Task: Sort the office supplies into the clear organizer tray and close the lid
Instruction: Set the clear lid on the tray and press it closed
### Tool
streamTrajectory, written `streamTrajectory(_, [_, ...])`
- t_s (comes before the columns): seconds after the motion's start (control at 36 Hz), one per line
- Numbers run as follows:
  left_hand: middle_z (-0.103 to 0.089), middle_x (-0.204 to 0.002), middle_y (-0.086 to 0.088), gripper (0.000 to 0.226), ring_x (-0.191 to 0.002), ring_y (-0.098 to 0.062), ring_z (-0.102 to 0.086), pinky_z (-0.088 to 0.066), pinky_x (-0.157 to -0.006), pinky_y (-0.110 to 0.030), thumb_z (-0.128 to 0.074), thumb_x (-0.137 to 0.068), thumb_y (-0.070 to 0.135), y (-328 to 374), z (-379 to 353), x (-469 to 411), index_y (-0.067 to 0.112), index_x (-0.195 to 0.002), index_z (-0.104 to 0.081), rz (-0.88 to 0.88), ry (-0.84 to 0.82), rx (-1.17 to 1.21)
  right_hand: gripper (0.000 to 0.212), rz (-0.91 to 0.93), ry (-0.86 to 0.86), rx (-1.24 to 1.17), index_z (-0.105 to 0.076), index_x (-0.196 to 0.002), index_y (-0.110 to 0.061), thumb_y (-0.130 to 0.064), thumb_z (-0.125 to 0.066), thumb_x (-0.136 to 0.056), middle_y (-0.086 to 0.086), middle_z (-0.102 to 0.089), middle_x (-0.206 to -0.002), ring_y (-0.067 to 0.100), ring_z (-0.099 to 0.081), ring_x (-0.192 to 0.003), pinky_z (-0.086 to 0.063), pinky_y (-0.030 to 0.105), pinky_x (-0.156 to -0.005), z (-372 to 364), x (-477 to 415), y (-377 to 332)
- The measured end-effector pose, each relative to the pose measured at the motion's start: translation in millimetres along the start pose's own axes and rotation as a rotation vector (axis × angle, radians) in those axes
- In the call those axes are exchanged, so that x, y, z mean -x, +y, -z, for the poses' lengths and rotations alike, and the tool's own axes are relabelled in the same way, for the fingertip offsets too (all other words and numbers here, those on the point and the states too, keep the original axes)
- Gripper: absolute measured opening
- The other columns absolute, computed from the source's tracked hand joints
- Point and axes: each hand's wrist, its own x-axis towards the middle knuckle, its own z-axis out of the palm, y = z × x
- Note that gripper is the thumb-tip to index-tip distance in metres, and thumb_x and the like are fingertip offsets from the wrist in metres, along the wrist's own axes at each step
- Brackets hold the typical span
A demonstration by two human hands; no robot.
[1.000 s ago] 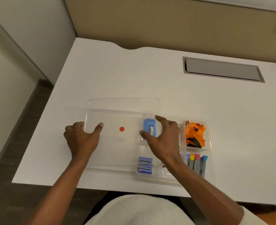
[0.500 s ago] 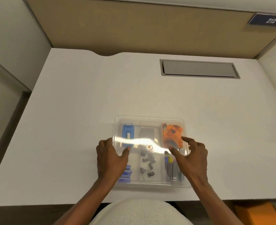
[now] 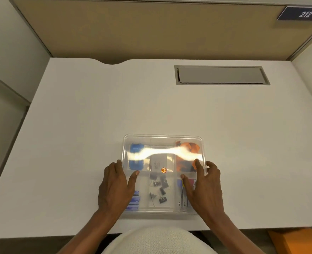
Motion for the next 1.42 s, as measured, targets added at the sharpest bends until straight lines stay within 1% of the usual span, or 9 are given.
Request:
streamTrajectory(0.14, [-0.060,-0.132,-0.012,0.074,-0.118,-0.027,-0.061,-0.058,-0.084,-0.038,-0.051,-0.098,0.058,-5.0,-5.4,8.0,0.004,-0.149,-0.044,-0.026,0.004,-0.006,0.075,0.029,-0.026,-0.012,-0.030,-0.154,-0.023,-0.061,-0.054,-0.095,0.016,-0.028,-0.159,0.035,-0.041,-0.139,-0.058,0.050,-0.092,-2.7,11.4,6.9])
streamTrajectory(0.25, [-0.060,-0.130,-0.014,0.082,-0.114,-0.029,-0.062,-0.060,-0.080,-0.040,-0.037,-0.096,0.063,-10.2,-14.0,8.5,0.002,-0.150,-0.042,-0.047,0.038,-0.029,0.080,0.059,0.001,-0.023,-0.011,-0.163,-0.016,-0.059,-0.039,-0.101,0.015,-0.003,-0.171,0.038,-0.027,-0.152,-0.044,0.053,-0.112,-11.9,19.5,4.3])
streamTrajectory(0.36, [-0.049,-0.152,-0.015,0.084,-0.136,-0.032,-0.052,-0.050,-0.108,-0.045,-0.035,-0.096,0.062,-11.8,-23.7,11.1,0.005,-0.158,-0.030,-0.010,0.037,0.036,0.088,0.087,0.019,-0.019,0.005,-0.164,-0.016,-0.061,-0.036,-0.100,0.008,0.015,-0.172,0.027,0.003,-0.160,-0.032,0.048,-0.122,-15.7,20.9,3.3])
streamTrajectory(0.47, [-0.034,-0.166,-0.012,0.086,-0.149,-0.032,-0.040,-0.035,-0.121,-0.044,-0.033,-0.095,0.060,-11.3,-25.4,12.7,0.008,-0.162,-0.019,0.014,-0.002,0.071,0.091,0.105,-0.004,-0.017,0.008,-0.163,-0.016,-0.061,-0.039,-0.100,0.007,0.017,-0.171,0.024,0.008,-0.160,-0.031,0.048,-0.123,-14.6,19.6,4.4])
streamTrajectory(0.69, [-0.041,-0.161,-0.013,0.085,-0.138,-0.033,-0.052,-0.043,-0.113,-0.044,-0.037,-0.095,0.057,-10.8,-25.7,12.7,0.008,-0.162,-0.017,0.005,-0.010,0.057,0.089,0.112,-0.037,0.001,0.009,-0.163,-0.017,-0.061,-0.036,-0.100,0.007,0.020,-0.171,0.025,0.010,-0.159,-0.030,0.052,-0.123,-14.8,18.9,5.6])
streamTrajectory(0.86, [0.012,-0.173,-0.006,0.084,-0.161,-0.023,0.001,-0.006,-0.131,-0.037,-0.025,-0.101,0.057,-15.2,-23.5,5.7,0.012,-0.164,0.008,-0.238,0.046,-0.013,0.088,0.144,-0.049,0.047,0.007,-0.163,-0.012,-0.061,-0.033,-0.102,0.010,0.020,-0.170,0.028,0.012,-0.159,-0.028,0.053,-0.124,-15.2,15.8,8.2])
streamTrajectory(0.94, [0.013,-0.173,-0.008,0.091,-0.161,-0.022,0.006,-0.001,-0.129,-0.036,-0.030,-0.101,0.064,-12.0,-21.2,0.3,0.009,-0.163,0.008,-0.406,-0.020,-0.051,0.088,0.151,-0.058,0.045,0.008,-0.163,-0.014,-0.066,-0.026,-0.101,0.008,0.020,-0.171,0.027,0.012,-0.159,-0.029,0.054,-0.123,-15.0,11.6,10.2])
streamTrajectory(1.08, [0.013,-0.173,-0.011,0.111,-0.161,-0.026,0.008,0.000,-0.130,-0.040,-0.034,-0.092,0.080,-13.6,-22.8,-1.5,0.006,-0.163,0.008,-0.466,-0.096,-0.031,0.089,0.150,-0.061,0.053,0.008,-0.163,-0.015,-0.071,-0.015,-0.099,0.007,0.020,-0.171,0.026,0.012,-0.159,-0.031,0.054,-0.122,-15.7,9.8,11.3])
streamTrajectory(1.42, [0.028,-0.170,-0.002,0.127,-0.158,-0.020,0.022,0.006,-0.131,-0.037,-0.036,-0.080,0.094,-10.3,-12.9,-5.8,0.013,-0.161,0.019,-0.480,-0.130,-0.084,0.088,0.118,-0.054,0.032,0.012,-0.163,-0.020,-0.067,-0.028,-0.100,0.005,0.025,-0.169,0.026,0.011,-0.159,-0.024,0.053,-0.125,-21.2,14.0,9.0])
